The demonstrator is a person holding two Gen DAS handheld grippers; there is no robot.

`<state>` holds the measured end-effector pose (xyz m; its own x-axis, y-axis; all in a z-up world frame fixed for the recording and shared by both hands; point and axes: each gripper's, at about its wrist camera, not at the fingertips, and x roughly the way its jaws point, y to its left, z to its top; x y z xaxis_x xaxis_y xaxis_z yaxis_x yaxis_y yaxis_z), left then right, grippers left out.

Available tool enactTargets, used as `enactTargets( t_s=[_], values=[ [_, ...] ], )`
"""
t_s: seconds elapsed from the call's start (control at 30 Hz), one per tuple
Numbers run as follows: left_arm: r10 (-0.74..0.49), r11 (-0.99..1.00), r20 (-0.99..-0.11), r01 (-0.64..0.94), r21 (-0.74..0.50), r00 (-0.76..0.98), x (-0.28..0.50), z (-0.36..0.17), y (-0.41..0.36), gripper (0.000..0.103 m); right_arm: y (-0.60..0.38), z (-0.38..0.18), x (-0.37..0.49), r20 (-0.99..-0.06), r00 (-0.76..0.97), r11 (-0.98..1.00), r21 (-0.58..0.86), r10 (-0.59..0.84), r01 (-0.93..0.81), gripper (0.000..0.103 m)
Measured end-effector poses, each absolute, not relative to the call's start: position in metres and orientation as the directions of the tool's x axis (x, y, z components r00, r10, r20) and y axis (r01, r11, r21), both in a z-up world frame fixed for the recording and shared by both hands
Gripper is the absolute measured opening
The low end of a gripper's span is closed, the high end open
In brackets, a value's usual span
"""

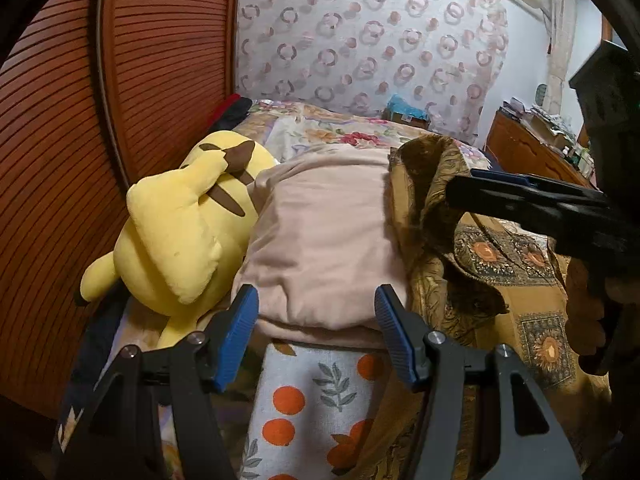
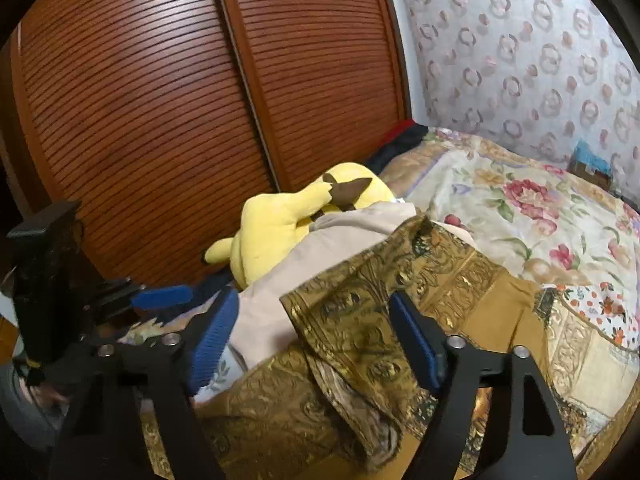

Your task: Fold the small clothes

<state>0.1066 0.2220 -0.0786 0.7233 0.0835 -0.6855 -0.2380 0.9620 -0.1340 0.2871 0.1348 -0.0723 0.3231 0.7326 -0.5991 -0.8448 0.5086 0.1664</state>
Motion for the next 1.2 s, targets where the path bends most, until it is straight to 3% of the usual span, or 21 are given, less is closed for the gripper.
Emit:
enactTargets(
  t_s=[0.1, 0.17, 0.27, 0.37, 0.53, 0.63, 0.77, 0.9, 1.2],
  values=[
    [0.079, 0.961, -0.686, -0.239, -0.142, 0.723, 0.106, -0.080, 0.222, 0.060, 0.140, -0.079, 0.293, -0.628, 0.345, 0.540, 0.145, 0.697, -0.829, 0.046],
    [0.076, 0.960, -0.686, -0.239, -0.146, 0.724, 0.106, -0.080, 0.222, 0.060, 0.138, -0.082, 0.295, -0.638, 0.340, 0.541, 0.145, 0.691, -0.829, 0.021],
    [0.069, 0.959, -0.683, -0.237, -0.155, 0.727, 0.107, -0.079, 0.221, 0.060, 0.126, -0.081, 0.301, -0.631, 0.338, 0.538, 0.152, 0.698, -0.829, 0.007],
    [0.063, 0.961, -0.677, -0.227, -0.156, 0.733, 0.109, -0.078, 0.217, 0.060, 0.107, -0.069, 0.310, -0.615, 0.383, 0.566, 0.127, 0.689, -0.815, 0.005],
    [0.044, 0.968, -0.668, -0.197, -0.155, 0.743, 0.114, -0.073, 0.208, 0.060, 0.067, -0.061, 0.345, -0.624, 0.483, 0.682, 0.112, 0.614, -0.722, 0.007],
    [0.030, 0.973, -0.659, -0.174, -0.154, 0.751, 0.119, -0.068, 0.201, 0.060, 0.054, -0.065, 0.362, -0.655, 0.539, 0.730, 0.028, 0.530, -0.683, 0.032],
    [0.012, 0.980, -0.653, -0.140, -0.144, 0.757, 0.127, -0.062, 0.186, 0.060, 0.034, -0.070, 0.365, -0.661, 0.547, 0.736, 0.013, 0.514, -0.676, 0.047],
    [0.002, 0.987, -0.656, -0.109, -0.122, 0.755, 0.137, -0.061, 0.170, 0.060, 0.008, -0.077, 0.360, -0.662, 0.546, 0.746, 0.028, 0.513, -0.666, 0.053],
    [-0.046, 0.996, -0.681, -0.019, -0.088, 0.731, 0.162, -0.070, 0.127, 0.060, -0.076, -0.090, 0.335, -0.671, 0.584, 0.811, 0.045, 0.457, -0.583, 0.053]
  ],
)
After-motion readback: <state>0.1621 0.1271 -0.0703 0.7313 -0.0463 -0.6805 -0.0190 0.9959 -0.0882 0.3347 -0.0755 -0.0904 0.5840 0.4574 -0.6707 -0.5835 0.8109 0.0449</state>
